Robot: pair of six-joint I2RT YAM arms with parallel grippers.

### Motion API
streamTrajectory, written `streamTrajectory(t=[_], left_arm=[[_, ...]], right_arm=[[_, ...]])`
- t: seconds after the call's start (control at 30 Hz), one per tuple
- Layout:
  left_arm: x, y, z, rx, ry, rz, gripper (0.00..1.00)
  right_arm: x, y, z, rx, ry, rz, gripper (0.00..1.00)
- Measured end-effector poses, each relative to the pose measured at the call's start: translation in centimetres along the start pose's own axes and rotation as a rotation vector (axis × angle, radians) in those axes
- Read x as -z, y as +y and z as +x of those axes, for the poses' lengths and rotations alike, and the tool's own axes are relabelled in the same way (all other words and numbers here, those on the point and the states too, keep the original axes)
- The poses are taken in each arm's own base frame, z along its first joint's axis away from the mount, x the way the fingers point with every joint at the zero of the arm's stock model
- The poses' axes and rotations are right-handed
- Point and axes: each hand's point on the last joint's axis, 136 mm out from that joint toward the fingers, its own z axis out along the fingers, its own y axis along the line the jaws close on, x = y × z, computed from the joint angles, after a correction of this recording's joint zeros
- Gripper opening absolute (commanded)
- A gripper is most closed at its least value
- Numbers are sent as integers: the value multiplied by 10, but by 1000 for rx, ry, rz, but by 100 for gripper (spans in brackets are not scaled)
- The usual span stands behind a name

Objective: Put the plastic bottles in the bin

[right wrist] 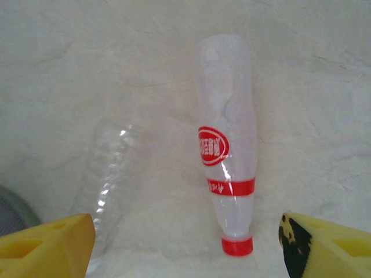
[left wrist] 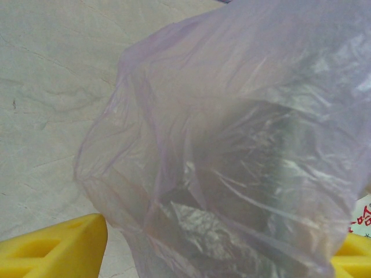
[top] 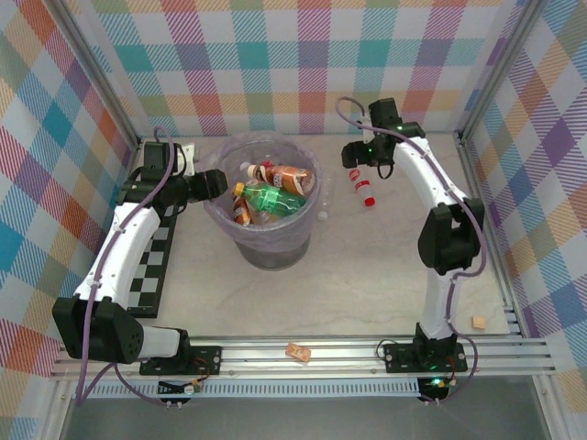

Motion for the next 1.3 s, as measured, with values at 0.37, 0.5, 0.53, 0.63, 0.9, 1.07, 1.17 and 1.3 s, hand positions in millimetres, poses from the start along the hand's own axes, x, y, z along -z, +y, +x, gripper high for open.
streamTrajectory(t=[0.37, 0.5, 0.53, 0.63, 0.9, 1.07, 1.17, 1.3], left_arm=[[0, 1, 0, 1, 0, -1, 70], [0, 1, 0, 2, 0, -2, 70], [0, 1, 0, 2, 0, -2, 70], [0, 1, 0, 2, -1, -2, 70], [0, 2, 0, 3, -1, -2, 70], [0, 2, 0, 3, -1, -2, 70], [0, 2, 0, 3, -1, -2, 70], [0, 1, 0, 3, -1, -2, 70]], right_arm=[[-66, -5, -7, -3, 34, -5, 89], [-82, -7, 0, -19, 60, -9, 89], [-86, -8, 2, -21, 65, -8, 89], [-96, -10, 8, -31, 84, -4, 87], [-115, -26, 21, -84, 125, 12, 77], [-118, -33, 24, -119, 132, 19, 67], [-122, -36, 28, -134, 135, 22, 59], [-124, -38, 30, -151, 133, 19, 56]])
